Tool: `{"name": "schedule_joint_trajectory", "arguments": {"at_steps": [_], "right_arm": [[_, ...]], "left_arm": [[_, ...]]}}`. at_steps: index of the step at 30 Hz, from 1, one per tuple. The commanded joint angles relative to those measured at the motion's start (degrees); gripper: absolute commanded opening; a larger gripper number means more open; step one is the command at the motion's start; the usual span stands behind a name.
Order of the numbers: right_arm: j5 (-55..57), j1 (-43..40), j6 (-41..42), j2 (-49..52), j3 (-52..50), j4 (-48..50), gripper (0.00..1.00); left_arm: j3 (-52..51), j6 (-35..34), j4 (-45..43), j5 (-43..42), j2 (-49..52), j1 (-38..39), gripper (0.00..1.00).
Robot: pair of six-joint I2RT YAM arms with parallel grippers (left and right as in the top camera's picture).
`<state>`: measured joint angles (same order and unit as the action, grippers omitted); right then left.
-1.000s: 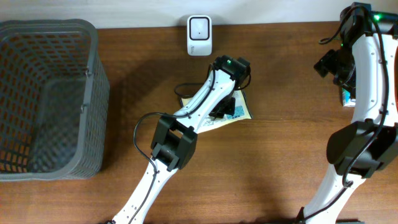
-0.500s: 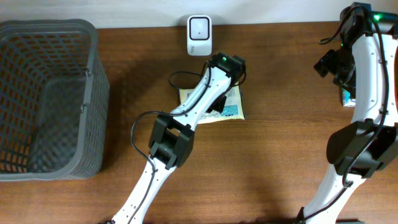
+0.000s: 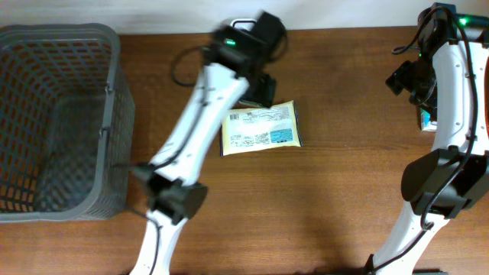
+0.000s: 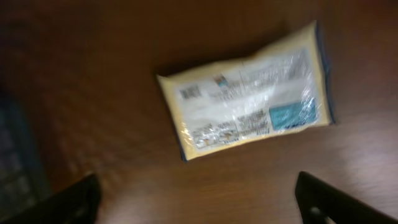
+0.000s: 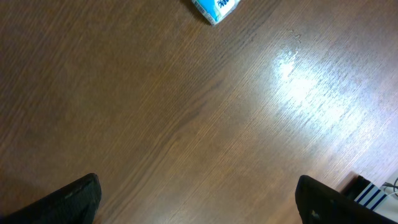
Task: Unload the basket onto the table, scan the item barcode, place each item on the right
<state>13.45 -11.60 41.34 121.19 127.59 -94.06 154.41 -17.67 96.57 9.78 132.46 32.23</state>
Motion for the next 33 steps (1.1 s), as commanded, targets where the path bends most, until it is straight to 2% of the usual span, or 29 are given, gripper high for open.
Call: {"name": "schedule_joint_trajectory", "arguments": {"at_steps": [1,5,9,11,13,14,16,17,20,23,28,30,33], "right_arm": [[0.09,-0.07,-0.24,0.17,-0.04,0.02,0.99],[0.09,-0.07,-0.24,0.17,-0.04,0.02,0.98],[-3.17,-0.07,0.00,0.17,-0.04,6.80,0.99],[-7.96,-0.07,-0.04,0.17,-0.04,7.67,0.99],[-16.85,-0.04,-0.70,0.17,-0.04,6.71,0.99],[-22.29,0.11,-4.98,0.17,-0.04,7.43,0.99],[-29.62,2.49,-19.71,0.76,-0.04,9.16,0.99],[-28.83,4.72,-23.06,1.18,-0.11,9.05,0.99],[-26.01,11.21,-23.56,2.08,-2.80,9.46,0.99],[-20.90,17.64,-23.56,2.08,-9.94,15.67,0.99],[-15.80,21.07,-23.54,2.10,-19.89,24.57,0.99],[-17.97,21.07,-23.63,2.10,-23.61,29.20,0.99],[-28.24,21.51,-32.92,2.10,-27.50,34.40,0.99]], "left_arm": [[0.81,-2.69,0.17,-0.13,-7.72,-5.53,0.99],[0.79,-2.58,0.17,-0.15,-13.44,-14.80,0.99],[0.79,-2.58,0.15,-3.61,-15.19,-25.11,0.99],[0.79,-2.58,0.15,-9.68,-16.04,-31.08,0.99],[0.79,-2.58,0.15,-11.78,-16.76,-35.91,0.99],[0.79,-2.58,0.15,-11.78,-17.03,-38.01,0.99],[0.79,-2.56,0.15,-11.76,-17.64,-42.27,0.99],[0.79,-2.56,0.15,-11.76,-17.79,-43.80,0.99],[0.79,-3.32,0.15,-11.67,-17.86,-48.00,0.99],[0.79,-6.05,0.15,-11.54,-17.86,-52.54,0.99],[0.79,-6.08,0.15,-11.54,-17.86,-54.93,0.99],[0.79,-6.08,0.15,-11.54,-17.86,-54.90,0.99],[0.79,-6.08,0.15,-11.54,-17.86,-54.90,0.99]]}}
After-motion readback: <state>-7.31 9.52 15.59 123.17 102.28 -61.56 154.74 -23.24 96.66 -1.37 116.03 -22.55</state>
